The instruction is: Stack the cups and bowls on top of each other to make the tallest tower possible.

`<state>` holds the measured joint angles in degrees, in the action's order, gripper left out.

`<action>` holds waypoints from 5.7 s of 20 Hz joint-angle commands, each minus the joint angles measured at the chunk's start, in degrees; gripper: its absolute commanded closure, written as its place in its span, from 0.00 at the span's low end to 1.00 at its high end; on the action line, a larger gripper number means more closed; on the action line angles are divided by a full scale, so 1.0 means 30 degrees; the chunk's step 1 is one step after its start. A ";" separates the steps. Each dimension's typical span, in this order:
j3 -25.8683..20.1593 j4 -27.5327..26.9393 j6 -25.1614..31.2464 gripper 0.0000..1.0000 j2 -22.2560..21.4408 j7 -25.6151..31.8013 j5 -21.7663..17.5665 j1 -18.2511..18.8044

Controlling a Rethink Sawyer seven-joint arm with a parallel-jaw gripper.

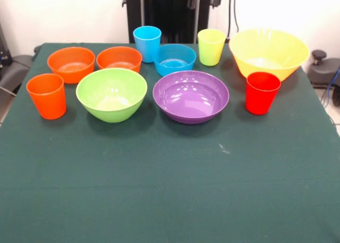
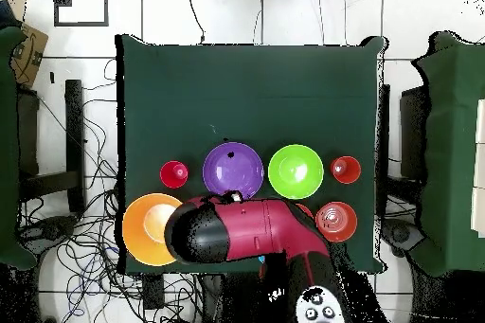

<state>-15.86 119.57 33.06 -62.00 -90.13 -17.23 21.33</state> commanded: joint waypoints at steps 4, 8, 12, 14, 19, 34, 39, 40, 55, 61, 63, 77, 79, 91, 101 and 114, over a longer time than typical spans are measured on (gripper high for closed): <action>-0.3320 -0.1159 0.2250 0.00 0.2171 0.4600 -0.2448 0.1233; -0.3895 -0.1457 0.2522 0.00 0.2400 0.4498 -0.2843 0.1442; -0.4602 -0.1891 0.2915 0.00 0.2752 0.4840 -0.3202 0.2098; -0.4807 -0.2261 0.3192 0.00 0.3017 0.5126 -0.3470 0.2403; -0.5405 -0.3367 0.3474 0.00 0.4145 0.5756 -0.4710 0.3265; -0.7140 -0.4174 0.4425 0.00 0.5455 0.5834 -0.6396 0.4955; -0.7634 -0.4135 0.4632 0.00 0.5563 0.5600 -0.6641 0.5265; -0.7724 -0.4123 0.4687 0.00 0.5561 0.5528 -0.6669 0.5299; -0.8891 -0.4908 0.5888 0.00 0.6181 0.6281 -0.7055 0.6391; -0.9357 -0.5335 0.6403 0.00 0.6554 0.6481 -0.7258 0.6782; -0.9466 -0.5486 0.6520 0.00 0.6696 0.6629 -0.7368 0.6909; -1.0243 -0.6866 0.7734 0.00 0.7677 0.7428 -0.8047 0.7520; -1.0342 -0.7025 0.7888 0.00 0.7784 0.7666 -0.8054 0.7655; -1.0658 -0.8125 0.8889 0.00 0.8255 0.8111 -0.8049 0.7858; -1.0720 -0.8588 0.9027 0.00 0.8722 0.8777 -0.8225 0.8078; -1.0602 -0.9172 0.9074 0.00 0.9255 0.9225 -0.8466 0.8051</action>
<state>-47.12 96.03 55.74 -36.69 -82.68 -37.61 45.94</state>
